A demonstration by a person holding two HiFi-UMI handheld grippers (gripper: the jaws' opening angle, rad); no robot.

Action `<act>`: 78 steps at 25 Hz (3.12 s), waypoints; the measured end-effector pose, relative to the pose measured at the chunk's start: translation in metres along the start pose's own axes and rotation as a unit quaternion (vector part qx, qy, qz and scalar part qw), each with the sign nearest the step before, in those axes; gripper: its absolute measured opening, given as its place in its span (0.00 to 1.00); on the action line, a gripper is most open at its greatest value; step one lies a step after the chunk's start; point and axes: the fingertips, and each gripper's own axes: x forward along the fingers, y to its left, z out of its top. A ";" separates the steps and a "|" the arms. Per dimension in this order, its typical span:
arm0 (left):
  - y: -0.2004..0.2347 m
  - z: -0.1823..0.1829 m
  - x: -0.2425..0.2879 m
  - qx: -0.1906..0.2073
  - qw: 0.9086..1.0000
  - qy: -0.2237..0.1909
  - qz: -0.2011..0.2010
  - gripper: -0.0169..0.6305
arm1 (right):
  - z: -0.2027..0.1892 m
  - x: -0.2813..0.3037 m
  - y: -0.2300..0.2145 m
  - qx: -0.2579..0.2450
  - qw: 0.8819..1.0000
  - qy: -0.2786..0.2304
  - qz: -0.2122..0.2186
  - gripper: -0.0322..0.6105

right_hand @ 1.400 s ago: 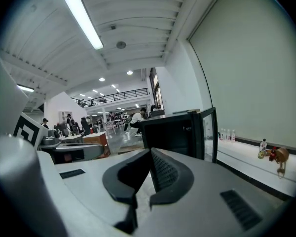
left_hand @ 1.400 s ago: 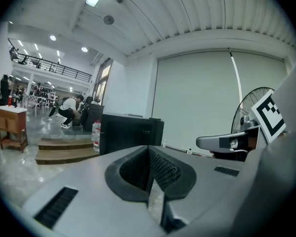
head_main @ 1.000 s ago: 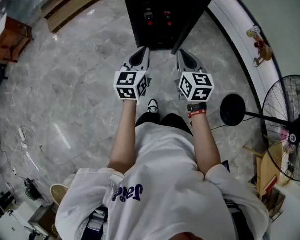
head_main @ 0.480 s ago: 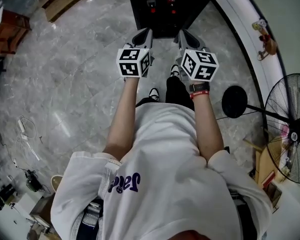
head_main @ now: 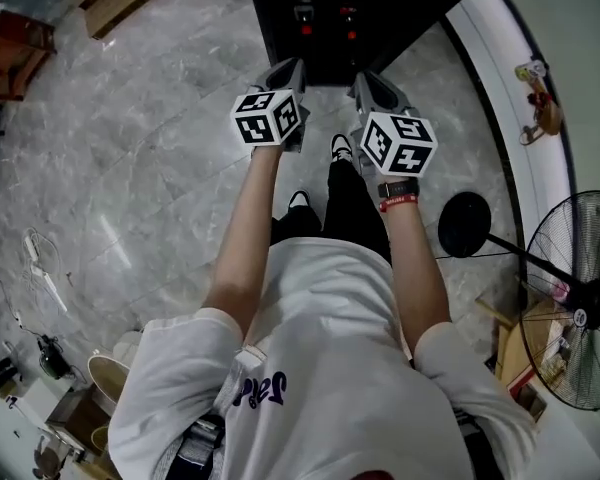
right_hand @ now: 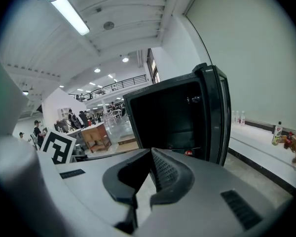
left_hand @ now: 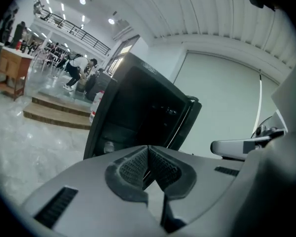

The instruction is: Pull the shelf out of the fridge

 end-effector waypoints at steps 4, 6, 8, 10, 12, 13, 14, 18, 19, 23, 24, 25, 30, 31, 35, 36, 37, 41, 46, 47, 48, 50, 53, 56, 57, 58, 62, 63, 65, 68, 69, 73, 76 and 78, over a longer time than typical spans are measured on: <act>0.015 -0.014 0.045 -0.041 0.999 -0.008 -0.004 0.06 | -0.012 0.028 -0.020 0.005 1.000 0.003 0.002 0.05; 0.021 -0.021 0.065 -0.066 0.998 -0.012 -0.009 0.06 | -0.015 0.039 -0.030 0.008 1.000 0.002 0.000 0.05; 0.027 -0.026 0.083 -0.091 0.996 -0.016 -0.013 0.06 | -0.016 0.049 -0.039 0.010 1.000 0.001 -0.002 0.05; 0.035 -0.028 0.102 -0.119 0.993 -0.022 -0.017 0.06 | -0.015 0.059 -0.048 0.009 1.000 -0.001 -0.004 0.05; 0.044 -0.031 0.123 -0.149 0.988 -0.031 -0.020 0.06 | -0.014 0.069 -0.060 0.008 1.000 -0.001 -0.007 0.05; 0.048 -0.033 0.133 -0.165 0.986 -0.034 -0.020 0.06 | -0.014 0.073 -0.066 0.008 1.000 0.000 -0.009 0.05; 0.053 -0.035 0.142 -0.180 0.983 -0.036 -0.018 0.06 | -0.014 0.076 -0.072 0.009 1.000 0.002 -0.011 0.05; 0.068 -0.034 0.174 -0.212 0.976 -0.045 -0.014 0.07 | -0.016 0.090 -0.091 0.011 1.000 0.006 -0.015 0.05; 0.072 -0.033 0.182 -0.217 0.975 -0.047 -0.015 0.10 | -0.016 0.095 -0.094 0.013 1.000 0.006 -0.013 0.05; 0.084 -0.037 0.214 -0.250 0.966 -0.057 -0.019 0.15 | -0.019 0.110 -0.105 0.014 1.000 0.008 -0.007 0.05; 0.087 -0.039 0.221 -0.260 0.964 -0.060 -0.021 0.16 | -0.020 0.113 -0.107 0.013 1.000 0.009 -0.006 0.05; 0.090 -0.041 0.228 -0.271 0.960 -0.063 -0.023 0.17 | -0.021 0.116 -0.107 0.012 1.000 0.010 -0.005 0.05; 0.110 -0.045 0.257 -0.328 0.940 -0.087 -0.034 0.30 | -0.023 0.133 -0.112 0.009 1.000 0.010 0.004 0.05; 0.114 -0.046 0.262 -0.341 0.935 -0.093 -0.037 0.34 | -0.025 0.135 -0.113 0.008 1.000 0.011 0.005 0.05; 0.128 -0.049 0.281 -0.395 0.909 -0.124 -0.050 0.42 | -0.032 0.144 -0.121 0.006 1.000 0.018 0.007 0.05; 0.131 -0.049 0.285 -0.406 0.903 -0.132 -0.054 0.42 | -0.034 0.146 -0.123 0.005 1.000 0.020 0.008 0.05; 0.134 -0.048 0.290 -0.416 0.897 -0.140 -0.056 0.43 | -0.035 0.147 -0.124 0.004 1.000 0.021 0.010 0.05; 0.146 -0.043 0.308 -0.442 0.879 -0.167 -0.064 0.44 | -0.038 0.157 -0.128 0.008 1.000 0.024 0.018 0.05; 0.160 -0.039 0.335 -0.465 0.864 -0.186 -0.057 0.44 | -0.041 0.171 -0.137 0.017 0.999 0.025 0.023 0.05; 0.163 -0.039 0.341 -0.469 0.861 -0.188 -0.057 0.44 | -0.041 0.173 -0.139 0.017 0.999 0.025 0.023 0.05; 0.166 -0.039 0.347 -0.472 0.859 -0.190 -0.056 0.44 | -0.042 0.175 -0.140 0.018 0.999 0.025 0.023 0.05; 0.169 -0.038 0.357 -0.478 0.855 -0.195 -0.058 0.44 | -0.042 0.179 -0.145 0.019 0.999 0.025 0.022 0.05; 0.172 -0.035 0.370 -0.485 0.848 -0.206 -0.060 0.45 | -0.041 0.185 -0.154 0.025 0.999 0.023 0.019 0.05; 0.175 -0.028 0.377 -0.479 0.848 -0.218 -0.063 0.44 | -0.040 0.190 -0.156 0.031 0.999 0.020 0.021 0.05; 0.176 -0.026 0.379 -0.479 0.847 -0.221 -0.065 0.44 | -0.040 0.190 -0.157 0.031 0.999 0.020 0.021 0.05; 0.177 -0.024 0.381 -0.481 0.845 -0.225 -0.066 0.44 | -0.040 0.190 -0.158 0.030 0.999 0.020 0.022 0.05; 0.184 -0.019 0.390 -0.492 0.839 -0.226 -0.062 0.44 | -0.043 0.191 -0.160 0.036 0.999 0.020 0.021 0.05; 0.186 -0.018 0.391 -0.493 0.838 -0.227 -0.060 0.44 | -0.044 0.191 -0.159 0.038 0.999 0.020 0.021 0.05; 0.189 -0.012 0.391 -0.492 0.835 -0.239 -0.059 0.38 | -0.047 0.191 -0.159 0.039 0.999 0.022 0.020 0.05; 0.195 -0.006 0.387 -0.502 0.822 -0.265 -0.051 0.16 | -0.048 0.189 -0.160 0.042 0.999 0.024 0.019 0.05; 0.196 -0.006 0.386 -0.507 0.818 -0.268 -0.049 0.12 | -0.048 0.189 -0.161 0.043 0.999 0.024 0.018 0.05; 0.198 -0.009 0.387 -0.512 0.816 -0.264 -0.039 0.11 | -0.048 0.187 -0.163 0.053 0.998 0.022 0.014 0.05; 0.198 -0.011 0.387 -0.514 0.818 -0.258 -0.033 0.10 | -0.047 0.187 -0.164 0.062 0.998 0.019 0.014 0.05; 0.198 -0.012 0.387 -0.515 0.818 -0.253 -0.030 0.09 | -0.047 0.187 -0.164 0.065 0.998 0.019 0.013 0.05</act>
